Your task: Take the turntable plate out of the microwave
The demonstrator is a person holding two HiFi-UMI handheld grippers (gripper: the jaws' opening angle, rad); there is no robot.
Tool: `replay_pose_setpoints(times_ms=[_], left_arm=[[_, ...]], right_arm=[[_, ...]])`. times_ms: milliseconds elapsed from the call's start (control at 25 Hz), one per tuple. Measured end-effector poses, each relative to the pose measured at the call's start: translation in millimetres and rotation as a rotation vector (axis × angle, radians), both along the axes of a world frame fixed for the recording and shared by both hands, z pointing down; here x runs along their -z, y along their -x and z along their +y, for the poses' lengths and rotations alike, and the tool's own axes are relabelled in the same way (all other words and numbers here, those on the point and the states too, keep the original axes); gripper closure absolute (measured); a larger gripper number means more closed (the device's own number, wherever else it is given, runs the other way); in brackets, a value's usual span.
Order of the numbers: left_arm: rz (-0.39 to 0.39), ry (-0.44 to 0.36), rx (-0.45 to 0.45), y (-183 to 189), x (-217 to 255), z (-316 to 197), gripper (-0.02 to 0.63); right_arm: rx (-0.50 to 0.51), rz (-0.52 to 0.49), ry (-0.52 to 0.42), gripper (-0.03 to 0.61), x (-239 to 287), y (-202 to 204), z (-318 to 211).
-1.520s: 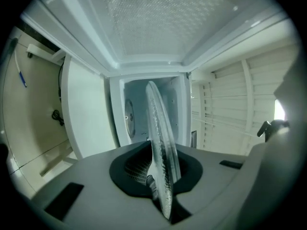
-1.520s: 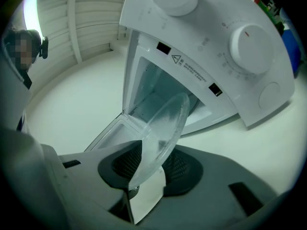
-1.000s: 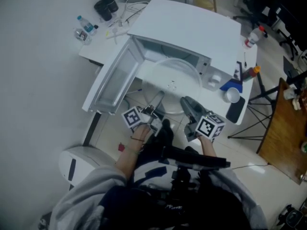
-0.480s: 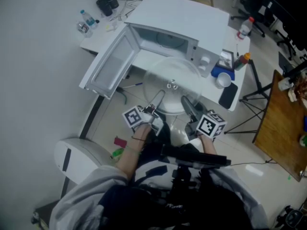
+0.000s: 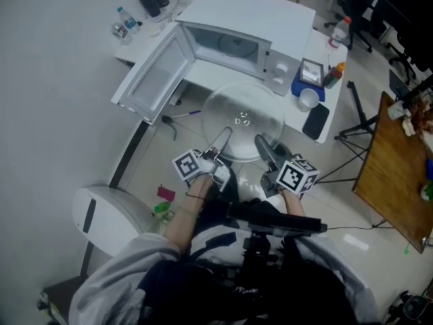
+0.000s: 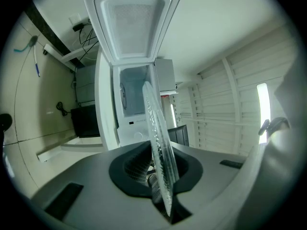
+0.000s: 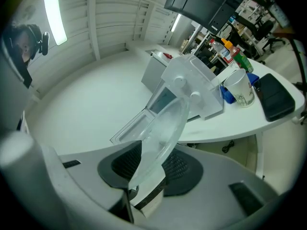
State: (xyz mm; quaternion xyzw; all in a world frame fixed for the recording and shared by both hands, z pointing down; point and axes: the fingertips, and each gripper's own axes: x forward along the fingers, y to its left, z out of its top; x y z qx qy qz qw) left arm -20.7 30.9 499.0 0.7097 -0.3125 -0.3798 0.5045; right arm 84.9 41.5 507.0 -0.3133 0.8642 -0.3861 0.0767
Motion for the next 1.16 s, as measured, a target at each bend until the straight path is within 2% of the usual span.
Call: replay_pose_setpoints(times_ms=[520, 1160], left_arm=[[0.001, -0.021, 0.022, -0.7, 7.3, 27.5, 0.591], [0.008, -0.034, 0.050, 8.1, 12.2, 51.4, 0.591]], right_arm=[[0.021, -0.023, -0.030, 0.454, 5.8, -1.4, 23.8], [0.053, -0.004, -0.033, 0.454, 14.1, 7.3, 46.9]])
